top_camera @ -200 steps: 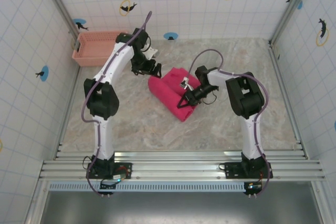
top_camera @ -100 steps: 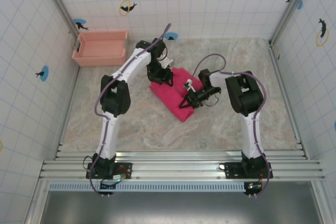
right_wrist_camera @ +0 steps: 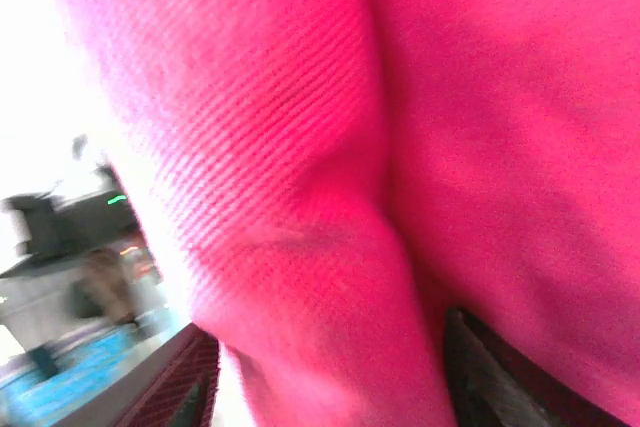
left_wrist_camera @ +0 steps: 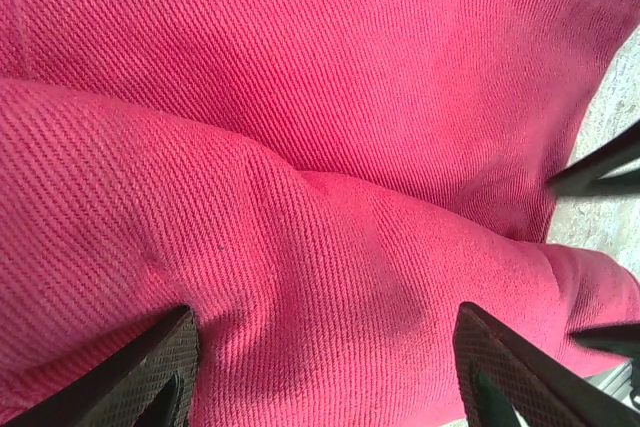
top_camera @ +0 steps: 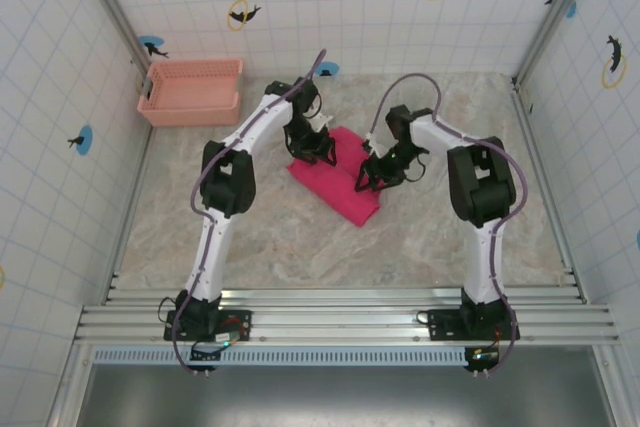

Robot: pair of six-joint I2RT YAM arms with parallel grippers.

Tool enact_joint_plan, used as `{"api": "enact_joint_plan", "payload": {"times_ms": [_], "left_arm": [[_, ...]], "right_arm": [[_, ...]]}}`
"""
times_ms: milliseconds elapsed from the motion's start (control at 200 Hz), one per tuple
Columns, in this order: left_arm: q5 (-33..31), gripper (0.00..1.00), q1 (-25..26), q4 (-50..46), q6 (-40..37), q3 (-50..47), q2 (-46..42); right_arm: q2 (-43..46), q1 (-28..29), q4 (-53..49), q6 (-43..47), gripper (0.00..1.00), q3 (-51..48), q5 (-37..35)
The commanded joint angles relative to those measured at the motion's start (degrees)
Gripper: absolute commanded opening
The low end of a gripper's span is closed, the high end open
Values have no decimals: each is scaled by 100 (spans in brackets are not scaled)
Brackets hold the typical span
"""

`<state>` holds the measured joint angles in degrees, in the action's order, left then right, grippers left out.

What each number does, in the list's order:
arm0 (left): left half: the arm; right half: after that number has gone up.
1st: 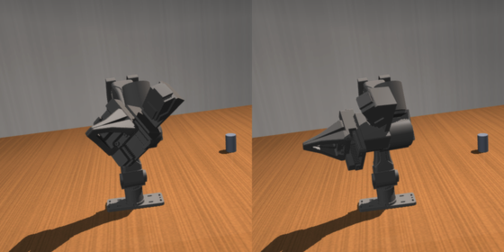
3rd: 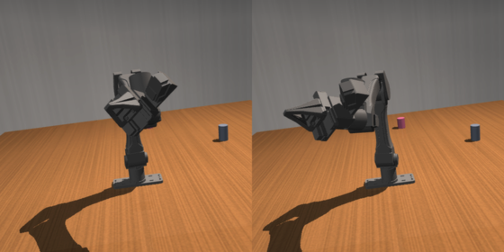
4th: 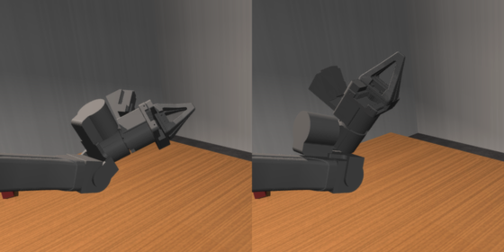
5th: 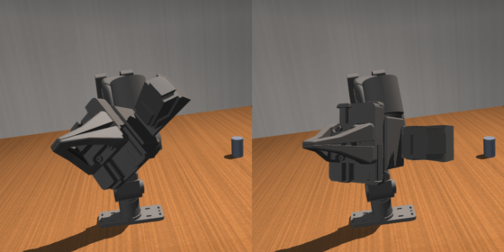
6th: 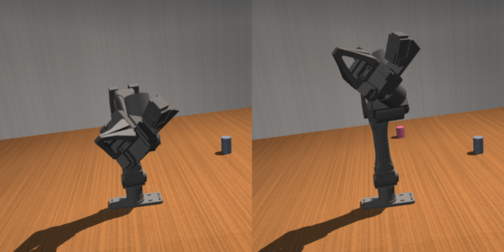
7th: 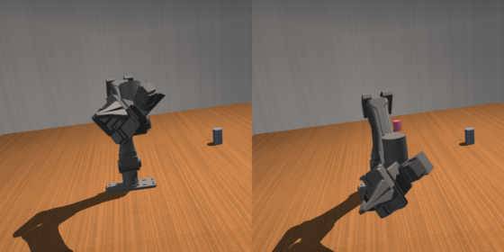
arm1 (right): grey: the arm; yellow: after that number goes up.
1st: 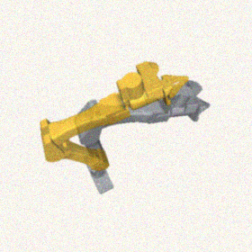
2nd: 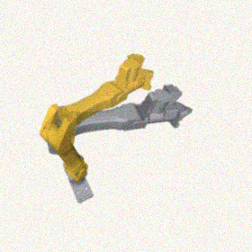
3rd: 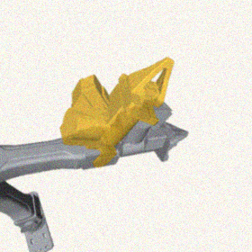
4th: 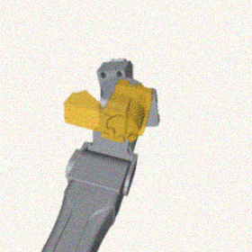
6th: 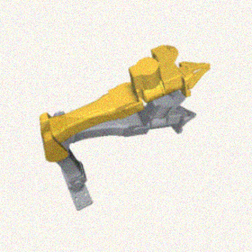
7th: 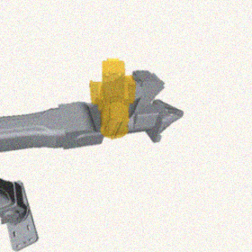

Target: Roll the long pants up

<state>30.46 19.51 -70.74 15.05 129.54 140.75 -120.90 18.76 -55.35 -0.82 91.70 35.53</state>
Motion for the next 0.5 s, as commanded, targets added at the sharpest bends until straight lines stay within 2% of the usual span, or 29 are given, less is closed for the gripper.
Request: {"api": "enact_joint_plan", "payload": {"times_ms": [0, 140, 325, 495], "left_arm": [[-279, 69, 55, -204, 40, -370, 763], [-216, 69, 44, -229, 78, -359, 888], [23, 69, -28, -190, 105, -523, 927], [20, 70, -157, -142, 132, -722, 791]], "right_arm": [[707, 263, -582, 494, 72, 147, -1952], [1461, 1146, 83, 855, 73, -820, -3054], [1879, 2594, 1226, 1146, 73, -1991, -3969], [1626, 3107, 2177, 1015, 75, -2328, -4953]]}}
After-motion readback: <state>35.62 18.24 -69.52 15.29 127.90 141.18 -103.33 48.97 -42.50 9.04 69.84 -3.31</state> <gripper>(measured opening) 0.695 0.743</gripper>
